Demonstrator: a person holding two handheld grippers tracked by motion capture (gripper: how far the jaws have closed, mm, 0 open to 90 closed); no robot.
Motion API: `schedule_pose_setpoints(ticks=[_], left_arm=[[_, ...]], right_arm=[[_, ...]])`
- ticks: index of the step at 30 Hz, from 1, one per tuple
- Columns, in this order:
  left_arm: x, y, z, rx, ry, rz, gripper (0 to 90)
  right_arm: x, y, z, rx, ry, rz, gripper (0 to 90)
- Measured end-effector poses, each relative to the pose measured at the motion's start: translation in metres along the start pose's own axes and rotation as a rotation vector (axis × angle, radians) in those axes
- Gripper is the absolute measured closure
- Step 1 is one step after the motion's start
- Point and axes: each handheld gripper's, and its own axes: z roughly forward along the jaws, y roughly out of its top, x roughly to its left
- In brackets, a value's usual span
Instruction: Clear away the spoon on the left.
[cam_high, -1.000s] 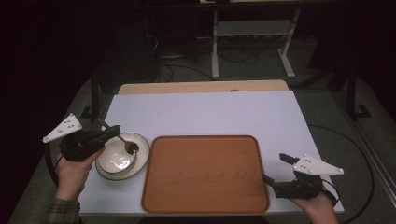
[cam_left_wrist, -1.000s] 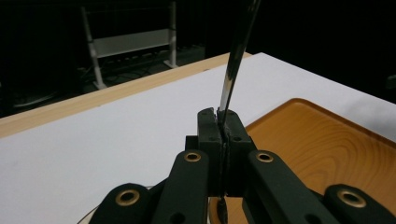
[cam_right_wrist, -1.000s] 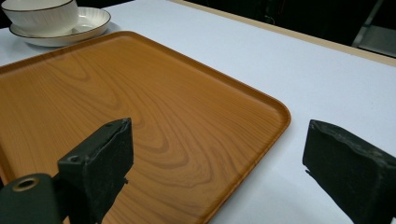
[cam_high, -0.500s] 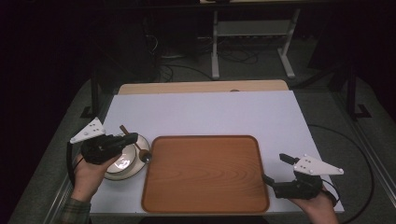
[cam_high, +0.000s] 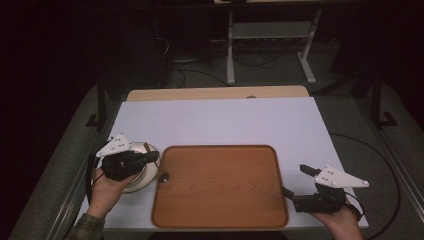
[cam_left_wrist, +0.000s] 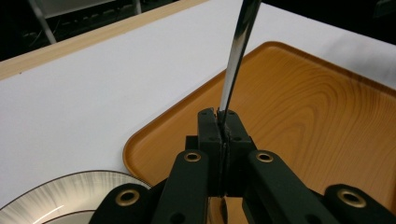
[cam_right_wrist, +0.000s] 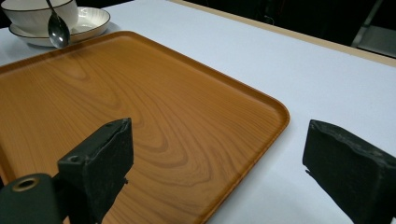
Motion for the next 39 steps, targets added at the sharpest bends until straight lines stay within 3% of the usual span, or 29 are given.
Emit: schedule_pose_setpoints(ticks=[9,15,39], left_arm=[[-0.003,-0.005,0.008,0.044,0.003,0.008,88.2],[-0.007,-0.004,0.016,0.082,0.005,0.037,88.2],[-0.016,0.008,0.046,0.099,-0.044,0.046,88.1]], right_arm=[[0.000,0.000,0.000,0.000,-0.001,0.000,8.2],[0.000,0.000,0.000,-0.001,-0.003,0.000,8.2],[0.000,0.000,0.000,0.000,-0.003,-0.001,8.2]])
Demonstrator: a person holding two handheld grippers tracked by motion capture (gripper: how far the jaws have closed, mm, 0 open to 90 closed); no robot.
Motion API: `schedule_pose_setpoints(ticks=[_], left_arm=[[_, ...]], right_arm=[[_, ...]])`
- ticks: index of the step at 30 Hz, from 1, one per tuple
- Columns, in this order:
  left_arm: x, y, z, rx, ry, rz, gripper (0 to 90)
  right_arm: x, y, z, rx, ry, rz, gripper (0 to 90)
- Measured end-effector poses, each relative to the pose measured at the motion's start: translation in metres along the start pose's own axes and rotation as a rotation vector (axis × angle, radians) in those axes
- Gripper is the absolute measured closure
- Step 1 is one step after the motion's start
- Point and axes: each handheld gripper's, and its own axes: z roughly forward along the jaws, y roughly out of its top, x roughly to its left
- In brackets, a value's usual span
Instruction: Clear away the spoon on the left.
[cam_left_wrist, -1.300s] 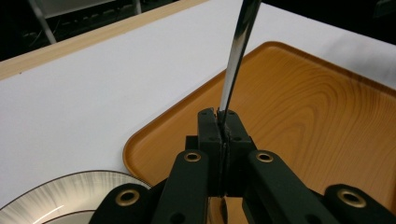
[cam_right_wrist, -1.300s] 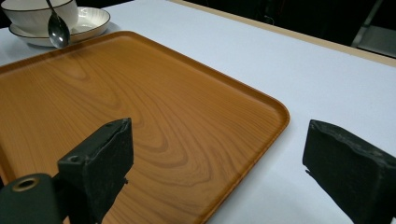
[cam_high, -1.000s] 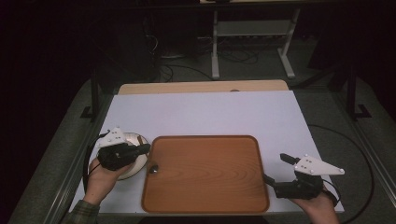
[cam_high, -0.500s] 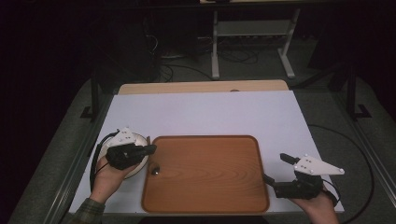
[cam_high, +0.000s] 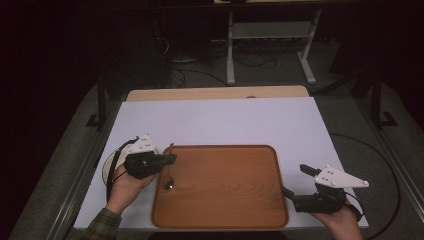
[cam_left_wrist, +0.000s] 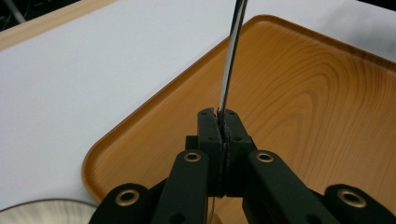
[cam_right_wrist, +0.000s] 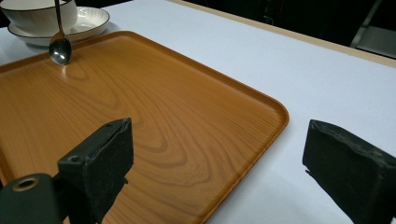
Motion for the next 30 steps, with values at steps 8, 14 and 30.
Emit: schedule_pose_setpoints(ticks=[8,14,30], left_arm=[[-0.005,0.006,0.017,0.028,-0.016,0.018,88.2],[-0.008,0.010,0.032,0.059,-0.031,0.031,88.2],[-0.014,0.016,0.065,0.110,-0.077,0.037,88.1]], right_arm=[[0.000,0.000,0.000,-0.001,-0.001,0.003,8.2],[0.000,0.000,0.000,0.000,0.000,0.003,8.2],[0.000,0.000,0.000,-0.003,0.001,0.001,8.3]])
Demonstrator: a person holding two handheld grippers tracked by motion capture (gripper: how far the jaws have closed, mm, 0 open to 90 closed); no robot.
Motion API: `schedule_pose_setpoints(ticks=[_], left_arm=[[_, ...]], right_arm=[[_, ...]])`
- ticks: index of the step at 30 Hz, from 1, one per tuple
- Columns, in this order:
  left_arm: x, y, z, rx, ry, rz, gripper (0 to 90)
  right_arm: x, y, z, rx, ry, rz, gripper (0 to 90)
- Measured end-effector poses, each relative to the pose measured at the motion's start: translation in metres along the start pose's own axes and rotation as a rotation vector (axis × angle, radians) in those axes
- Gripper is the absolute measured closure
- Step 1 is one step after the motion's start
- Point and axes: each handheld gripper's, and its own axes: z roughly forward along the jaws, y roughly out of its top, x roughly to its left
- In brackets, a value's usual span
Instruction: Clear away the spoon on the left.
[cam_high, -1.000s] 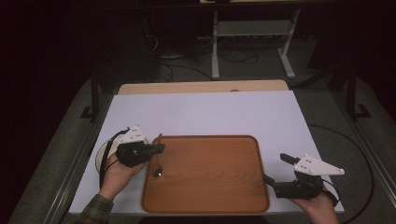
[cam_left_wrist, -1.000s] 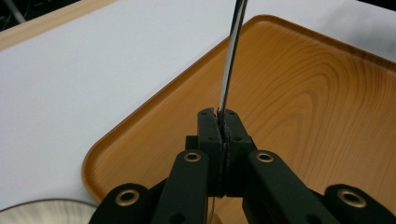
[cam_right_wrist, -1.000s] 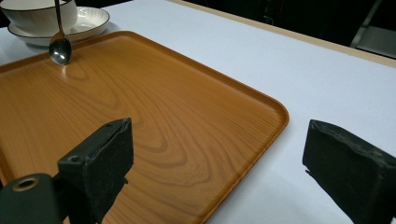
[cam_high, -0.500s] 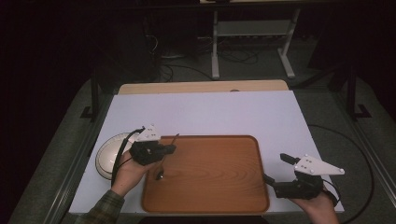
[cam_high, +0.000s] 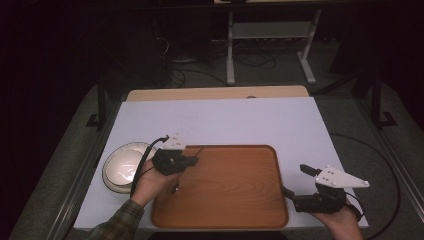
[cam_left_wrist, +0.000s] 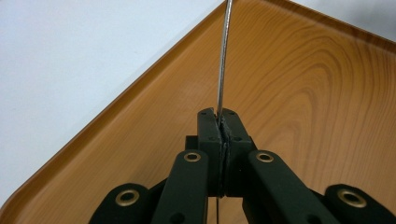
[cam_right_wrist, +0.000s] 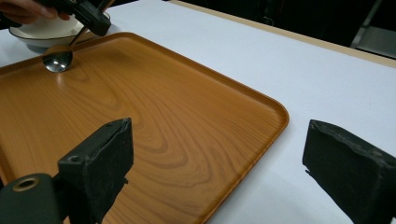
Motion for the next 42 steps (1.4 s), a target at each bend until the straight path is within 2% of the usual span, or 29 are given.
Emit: schedule_pose_setpoints(ticks=[13,25,35,42], left_arm=[[0.000,0.004,0.025,0.042,-0.027,-0.006,88.0],[-0.005,0.008,0.053,0.099,-0.063,0.012,87.9],[-0.007,0.007,0.059,0.127,-0.067,0.022,87.8],[-0.005,0.005,0.063,0.162,-0.049,0.032,85.7]], right_arm=[[0.000,0.000,0.000,0.004,-0.001,-0.001,8.3],[0.000,-0.001,0.000,0.007,-0.003,-0.003,8.4],[-0.001,-0.001,0.000,0.008,-0.003,-0.003,8.4],[0.000,-0.001,0.000,0.008,-0.004,-0.004,8.4]])
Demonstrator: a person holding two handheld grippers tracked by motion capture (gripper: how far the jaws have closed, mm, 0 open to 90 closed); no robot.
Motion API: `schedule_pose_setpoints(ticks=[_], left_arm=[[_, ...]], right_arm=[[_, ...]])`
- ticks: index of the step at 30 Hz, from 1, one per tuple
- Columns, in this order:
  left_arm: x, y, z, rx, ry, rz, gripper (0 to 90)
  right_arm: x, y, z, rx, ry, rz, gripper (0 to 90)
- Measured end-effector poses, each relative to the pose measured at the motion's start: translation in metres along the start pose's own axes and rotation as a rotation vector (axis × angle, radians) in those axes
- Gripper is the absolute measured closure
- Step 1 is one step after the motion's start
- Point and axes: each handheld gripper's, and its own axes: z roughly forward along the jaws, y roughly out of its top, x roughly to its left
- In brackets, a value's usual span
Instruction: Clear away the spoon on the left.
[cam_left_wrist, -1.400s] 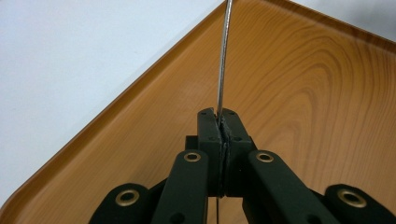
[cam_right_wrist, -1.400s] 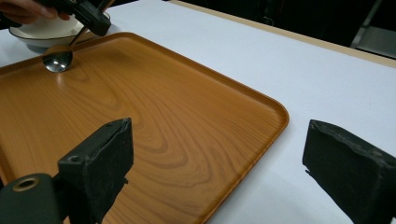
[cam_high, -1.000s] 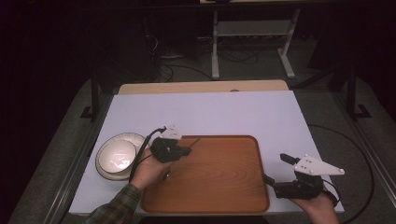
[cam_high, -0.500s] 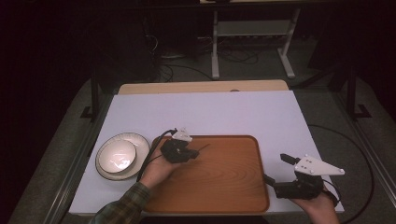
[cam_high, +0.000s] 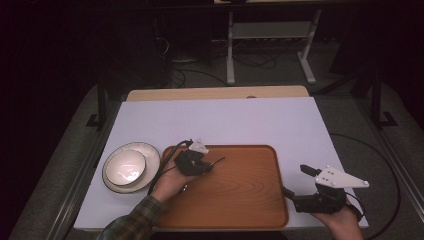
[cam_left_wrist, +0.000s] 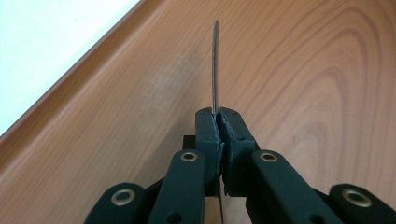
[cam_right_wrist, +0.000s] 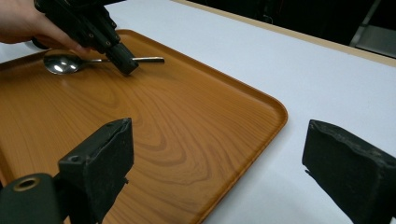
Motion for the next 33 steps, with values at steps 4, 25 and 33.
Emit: schedule_pose_setpoints(ticks=[4,25,33], left_arm=[[0.000,0.000,0.002,0.010,0.005,0.009,84.9],[0.004,-0.004,-0.010,-0.064,0.001,-0.015,43.1],[0.007,-0.010,-0.035,-0.162,-0.015,-0.031,16.9]], right_arm=[[0.000,0.000,0.000,0.000,-0.001,0.001,8.4],[-0.001,0.000,-0.001,-0.003,0.000,0.003,8.5],[-0.001,-0.001,-0.001,-0.002,0.000,0.007,8.5]])
